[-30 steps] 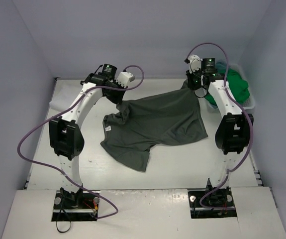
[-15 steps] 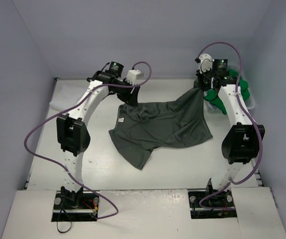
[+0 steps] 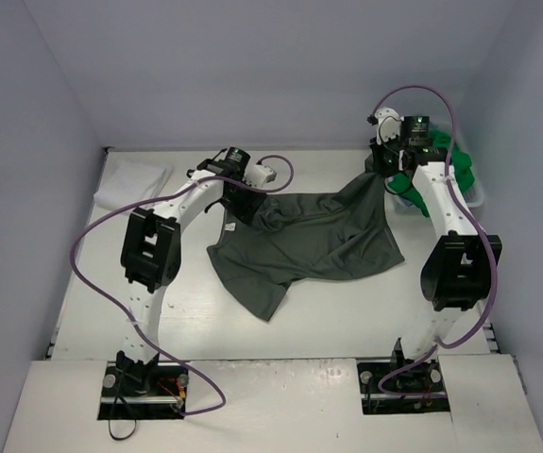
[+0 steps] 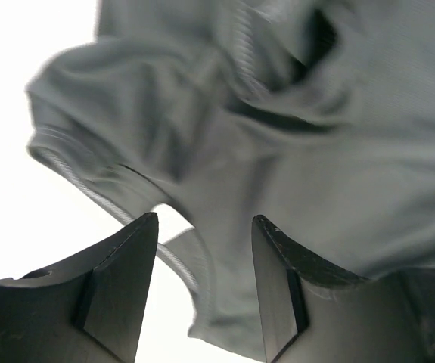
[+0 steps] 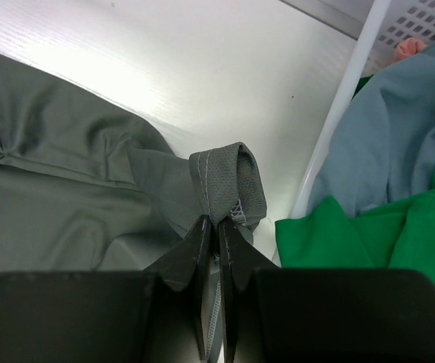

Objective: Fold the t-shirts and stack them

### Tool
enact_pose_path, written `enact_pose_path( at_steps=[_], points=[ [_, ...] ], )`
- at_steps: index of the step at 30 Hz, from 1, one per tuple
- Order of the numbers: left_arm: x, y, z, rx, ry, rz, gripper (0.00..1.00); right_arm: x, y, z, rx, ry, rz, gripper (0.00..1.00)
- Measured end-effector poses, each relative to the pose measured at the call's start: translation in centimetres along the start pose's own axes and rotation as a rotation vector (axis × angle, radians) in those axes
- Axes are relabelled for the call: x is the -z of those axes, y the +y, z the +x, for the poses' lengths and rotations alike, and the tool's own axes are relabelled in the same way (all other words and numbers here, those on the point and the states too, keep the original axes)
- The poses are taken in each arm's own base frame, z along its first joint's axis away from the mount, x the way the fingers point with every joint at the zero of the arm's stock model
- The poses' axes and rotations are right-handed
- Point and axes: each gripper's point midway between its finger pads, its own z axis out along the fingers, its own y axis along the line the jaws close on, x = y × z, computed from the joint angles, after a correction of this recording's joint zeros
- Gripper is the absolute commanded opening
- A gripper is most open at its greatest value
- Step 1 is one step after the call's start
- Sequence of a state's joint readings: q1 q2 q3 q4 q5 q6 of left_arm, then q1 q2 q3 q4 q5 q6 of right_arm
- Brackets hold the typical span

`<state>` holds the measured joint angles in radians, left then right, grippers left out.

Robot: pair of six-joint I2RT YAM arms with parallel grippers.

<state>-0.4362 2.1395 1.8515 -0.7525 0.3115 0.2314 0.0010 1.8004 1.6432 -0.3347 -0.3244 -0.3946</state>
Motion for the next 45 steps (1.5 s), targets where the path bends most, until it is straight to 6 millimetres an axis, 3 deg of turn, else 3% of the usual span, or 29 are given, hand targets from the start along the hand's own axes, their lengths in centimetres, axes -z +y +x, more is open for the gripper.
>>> enact_pose_path(
  at_steps=[6,12,16,26,45],
  points=[
    [-0.3,2.8,-2.9,-0.007,-0.078,-0.095,0.46,-0.2,0.5,0.5,-0.008,0.006,-0.022,0.0],
    [0.7,4.0,-6.4,-0.021,-0.172,-0.13,0.45,-0.4,0.9,0.9,-0.016,0.012,-0.039,0.0],
    [0.3,4.3,-7.6,-0.027,-0.199,-0.127,0.45,-0.5,1.0,1.1,-0.02,0.016,-0.041,0.0],
    [-4.5,3.3,-4.9,0.001,-0.108,-0.031,0.45,-0.5,1.1,1.0,-0.032,0.014,-0.045,0.0],
    [-5.0,1.1,-4.0,0.033,-0.085,0.088,0.42,-0.5,1.3,0.9,-0.035,0.01,-0.058,0.0]
  ],
)
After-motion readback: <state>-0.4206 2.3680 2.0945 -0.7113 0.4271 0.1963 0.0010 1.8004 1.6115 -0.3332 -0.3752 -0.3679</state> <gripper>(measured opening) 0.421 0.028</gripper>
